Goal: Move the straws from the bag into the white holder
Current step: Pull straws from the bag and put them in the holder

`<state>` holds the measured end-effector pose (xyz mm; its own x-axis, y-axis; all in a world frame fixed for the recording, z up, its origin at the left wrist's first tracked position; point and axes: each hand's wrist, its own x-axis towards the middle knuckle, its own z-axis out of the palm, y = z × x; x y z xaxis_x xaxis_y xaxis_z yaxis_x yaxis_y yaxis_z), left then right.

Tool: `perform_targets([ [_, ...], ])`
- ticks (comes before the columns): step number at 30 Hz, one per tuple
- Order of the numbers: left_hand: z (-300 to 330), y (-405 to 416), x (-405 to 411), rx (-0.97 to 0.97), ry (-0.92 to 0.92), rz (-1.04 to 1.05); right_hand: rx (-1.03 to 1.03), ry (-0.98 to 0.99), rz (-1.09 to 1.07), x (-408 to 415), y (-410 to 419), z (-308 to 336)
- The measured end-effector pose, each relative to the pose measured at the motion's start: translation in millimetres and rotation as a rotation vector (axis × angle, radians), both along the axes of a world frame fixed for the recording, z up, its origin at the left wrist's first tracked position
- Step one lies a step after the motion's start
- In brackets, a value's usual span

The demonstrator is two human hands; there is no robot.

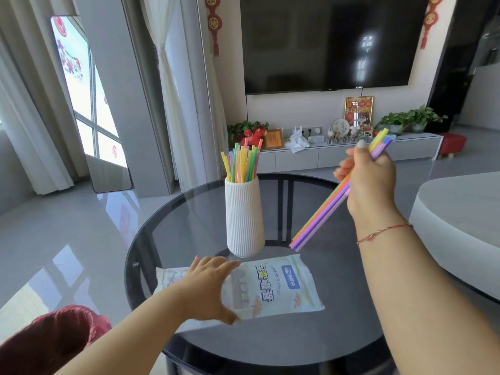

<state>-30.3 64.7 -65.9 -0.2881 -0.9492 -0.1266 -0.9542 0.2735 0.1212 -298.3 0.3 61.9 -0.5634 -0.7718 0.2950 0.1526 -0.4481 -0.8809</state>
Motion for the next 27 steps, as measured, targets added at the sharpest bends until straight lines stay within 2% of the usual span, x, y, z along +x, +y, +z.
perform_targets([
  [2,4,-2,-9,0.050,0.210,0.054,-0.020,-0.033,0.063,10,6,8],
  [3,9,-2,-14,0.101,0.419,0.113,-0.026,-0.064,0.110,15,9,11],
  [7,26,0,-38,0.429,1.509,0.423,-0.039,-0.134,0.260,37,18,14],
  [8,29,-1,-42,0.541,1.723,0.480,-0.038,-0.127,0.279,44,19,12],
  [9,32,-3,-45,0.624,1.878,0.509,-0.037,-0.117,0.297,51,19,9],
  [11,37,-5,-49,0.696,2.051,0.490,-0.038,-0.086,0.330,64,18,2],
  [13,43,-6,-53,0.659,2.100,0.454,-0.036,-0.050,0.359,74,16,-4],
  [15,50,-8,-57,0.557,2.005,0.473,-0.039,-0.042,0.386,78,12,-2],
  [19,64,-25,-50,0.062,1.439,0.533,-0.086,-0.067,0.432,77,2,29],
  [21,73,-37,-44,-0.120,1.348,0.492,-0.123,-0.100,0.455,77,-7,48],
  [23,82,-52,-39,-0.214,1.285,0.471,-0.154,-0.125,0.470,78,-17,64],
  [27,93,-83,-39,-0.252,1.207,0.427,-0.183,-0.085,0.457,85,-39,80],
])
